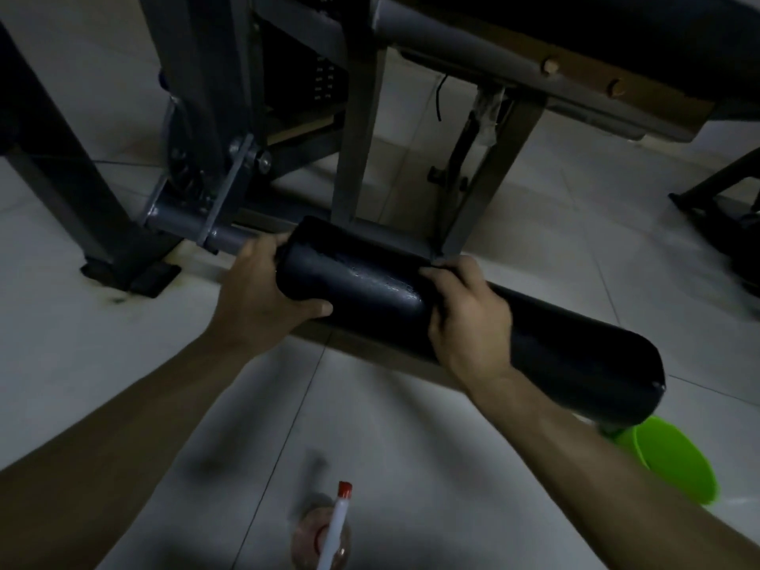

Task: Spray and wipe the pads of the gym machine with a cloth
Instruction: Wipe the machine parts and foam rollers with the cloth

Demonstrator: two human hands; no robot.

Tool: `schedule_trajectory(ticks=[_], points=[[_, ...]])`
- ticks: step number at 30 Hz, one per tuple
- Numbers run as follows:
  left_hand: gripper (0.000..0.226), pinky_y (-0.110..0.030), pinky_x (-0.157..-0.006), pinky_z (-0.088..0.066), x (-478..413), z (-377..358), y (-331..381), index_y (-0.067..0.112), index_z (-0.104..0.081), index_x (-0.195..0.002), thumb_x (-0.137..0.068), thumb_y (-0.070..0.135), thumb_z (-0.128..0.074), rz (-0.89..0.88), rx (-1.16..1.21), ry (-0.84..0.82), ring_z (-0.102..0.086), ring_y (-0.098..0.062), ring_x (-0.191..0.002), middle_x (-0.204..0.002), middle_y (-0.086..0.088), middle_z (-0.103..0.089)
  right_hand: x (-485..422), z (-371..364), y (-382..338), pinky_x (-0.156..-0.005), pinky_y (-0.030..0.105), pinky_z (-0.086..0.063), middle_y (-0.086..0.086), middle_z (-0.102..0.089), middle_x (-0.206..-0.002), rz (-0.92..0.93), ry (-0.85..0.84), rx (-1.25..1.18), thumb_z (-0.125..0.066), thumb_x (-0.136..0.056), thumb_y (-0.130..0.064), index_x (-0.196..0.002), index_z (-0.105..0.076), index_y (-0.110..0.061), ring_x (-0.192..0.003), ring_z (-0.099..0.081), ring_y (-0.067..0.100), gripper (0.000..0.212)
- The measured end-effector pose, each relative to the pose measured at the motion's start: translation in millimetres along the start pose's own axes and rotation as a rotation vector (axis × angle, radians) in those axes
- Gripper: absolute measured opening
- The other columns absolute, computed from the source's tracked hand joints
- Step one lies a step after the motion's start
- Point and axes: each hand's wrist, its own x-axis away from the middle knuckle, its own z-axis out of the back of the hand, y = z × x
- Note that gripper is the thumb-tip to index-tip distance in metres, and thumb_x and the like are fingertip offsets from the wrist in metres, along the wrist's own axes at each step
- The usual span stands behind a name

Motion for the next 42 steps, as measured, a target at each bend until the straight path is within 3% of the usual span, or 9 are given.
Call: schedule_trajectory(ticks=[7, 10, 13, 19, 25, 28, 31, 36, 42], points=[[0.078, -0.04, -0.094, -0.054, -1.3, -7.2, -12.1, 0.02, -0.057, -0.125, -0.057, 0.047, -0.082, 0.024, 0.042, 0.026, -0.062, -0.027, -0.111, -0.123, -0.006, -0.062, -72.6, -65.8, -116.6, -0.07, 0.044, -0.057, 0.009, -0.061, -0.125, 0.248, -0.159, -0.176, -0.072, -0.086, -0.013, -0.117, -0.07, -0.014, -0.1, -0.066, 0.033, 0.031], [0.09, -0.046, -0.09, -0.058, 0.5, -5.5, -11.2, 0.028, -0.058, -0.128, -0.048, 0.056, -0.087, 0.04, 0.114, -0.002, -0.064, -0.02, -0.112, -0.124, -0.002, -0.063, -80.1, -54.5, -99.6, -0.077, 0.044, -0.056, 0.007, -0.062, -0.127, 0.395, -0.284, -0.184, -0.07, -0.084, -0.011, -0.116, -0.071, -0.014, -0.106, -0.065, 0.033, 0.033], [0.097, -0.036, -0.094, -0.057, 0.6, -2.2, -12.0, 0.038, -0.053, -0.136, -0.051, 0.043, -0.097, 0.039, 0.167, 0.004, -0.059, -0.01, -0.115, -0.132, 0.003, -0.056, -67.9, -21.2, -48.2, -0.086, 0.045, -0.057, 0.001, -0.061, -0.134, 0.397, -0.36, -0.112, -0.067, -0.084, -0.006, -0.119, -0.072, -0.018, -0.116, -0.064, 0.028, 0.036], [0.092, -0.019, -0.083, -0.052, -2.8, 1.0, -0.8, 0.03, -0.055, -0.137, -0.057, 0.026, -0.099, 0.025, 0.194, 0.003, -0.06, 0.0, -0.103, -0.125, 0.003, -0.056, -47.1, -14.9, -32.1, -0.091, 0.046, -0.057, 0.002, -0.063, -0.13, 0.193, -0.196, -0.109, -0.06, -0.08, -0.001, -0.123, -0.071, -0.014, -0.115, -0.064, 0.026, 0.046], [0.048, -0.007, -0.064, -0.047, -9.1, 5.0, 6.4, 0.015, -0.062, -0.108, -0.068, 0.011, -0.09, -0.039, 0.156, -0.025, -0.063, 0.014, -0.086, -0.093, 0.016, -0.065, -81.7, -62.6, -112.8, -0.076, 0.047, -0.059, 0.01, -0.064, -0.123, 0.328, -0.222, -0.221, -0.064, -0.087, -0.014, -0.117, -0.072, -0.011, -0.101, -0.067, 0.035, 0.031], [0.07, -0.024, -0.082, -0.057, -7.8, 3.5, 9.2, 0.016, -0.062, -0.123, -0.062, 0.03, -0.094, 0.004, 0.091, -0.039, -0.065, -0.001, -0.102, -0.109, 0.006, -0.069, -72.1, -42.9, -81.4, -0.078, 0.045, -0.059, 0.008, -0.064, -0.127, 0.395, -0.262, -0.191, -0.052, -0.087, -0.02, -0.118, -0.072, -0.012, -0.105, -0.067, 0.034, 0.038], [0.096, -0.05, -0.114, -0.041, 6.1, -5.3, 27.0, 0.019, -0.047, -0.147, -0.063, 0.044, -0.086, -0.096, -0.165, 0.061, -0.044, -0.028, -0.137, -0.15, -0.007, -0.047, -37.7, -7.9, -21.2, -0.088, 0.045, -0.057, 0.006, -0.064, -0.132, 0.348, -0.24, -0.101, -0.053, -0.088, -0.008, -0.12, -0.072, -0.011, -0.114, -0.065, 0.03, 0.037], [0.096, -0.044, -0.126, -0.007, 14.6, -38.5, 68.4, 0.023, -0.042, -0.152, -0.073, 0.061, -0.079, -0.407, -0.477, -0.18, -0.02, -0.023, -0.153, -0.165, 0.001, -0.03, 30.0, 46.8, 64.6, -0.1, 0.043, -0.055, 0.005, -0.062, -0.137, 0.177, -0.162, -0.006, -0.058, -0.075, 0.015, -0.123, -0.071, -0.01, -0.123, -0.064, 0.026, 0.056], [0.098, -0.045, -0.124, -0.018, 14.6, -59.4, 80.5, 0.024, -0.047, -0.149, -0.066, 0.058, -0.086, -0.394, -0.521, -0.153, -0.032, -0.023, -0.147, -0.157, 0.003, -0.044, 29.9, 26.3, 32.0, -0.1, 0.031, -0.052, 0.006, -0.064, -0.127, -0.111, -0.007, -0.057, -0.06, -0.074, 0.006, -0.119, -0.072, -0.01, -0.112, -0.065, 0.025, 0.05]])
